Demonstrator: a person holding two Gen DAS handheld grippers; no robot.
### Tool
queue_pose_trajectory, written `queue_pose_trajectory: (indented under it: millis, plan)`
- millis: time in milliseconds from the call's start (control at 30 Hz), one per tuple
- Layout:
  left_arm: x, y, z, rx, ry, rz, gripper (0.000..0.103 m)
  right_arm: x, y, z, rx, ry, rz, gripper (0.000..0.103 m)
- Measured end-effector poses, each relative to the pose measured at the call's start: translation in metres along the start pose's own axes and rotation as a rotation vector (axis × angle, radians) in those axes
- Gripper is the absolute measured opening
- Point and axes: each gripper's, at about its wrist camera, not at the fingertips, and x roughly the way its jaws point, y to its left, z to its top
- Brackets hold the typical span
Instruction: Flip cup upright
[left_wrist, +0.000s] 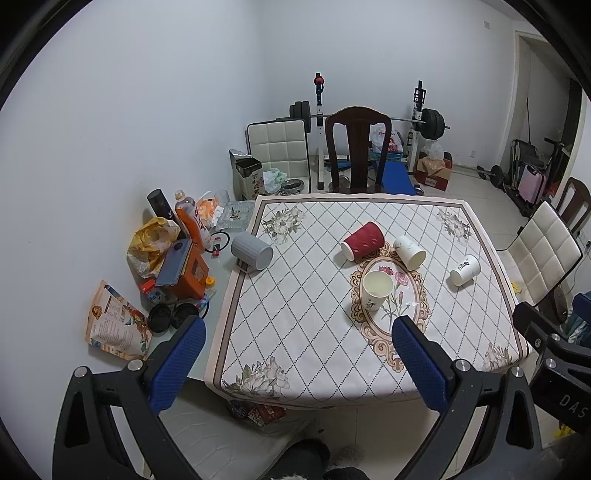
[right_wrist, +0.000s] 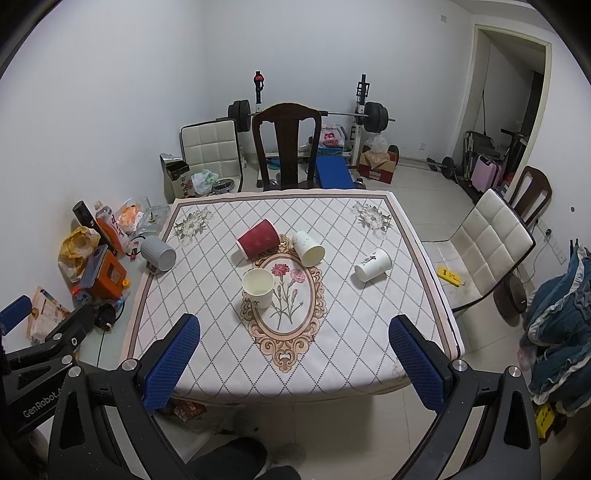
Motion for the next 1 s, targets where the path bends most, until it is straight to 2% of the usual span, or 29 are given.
queue_pose_trajectory:
  millis: [1000]
  plan:
    - [-0.0024,0.0018,0.0027,0.004,-0.006,0.003,0.103,0.0026,0.0007,-0.0022,0.005,0.001,0.008,0.103]
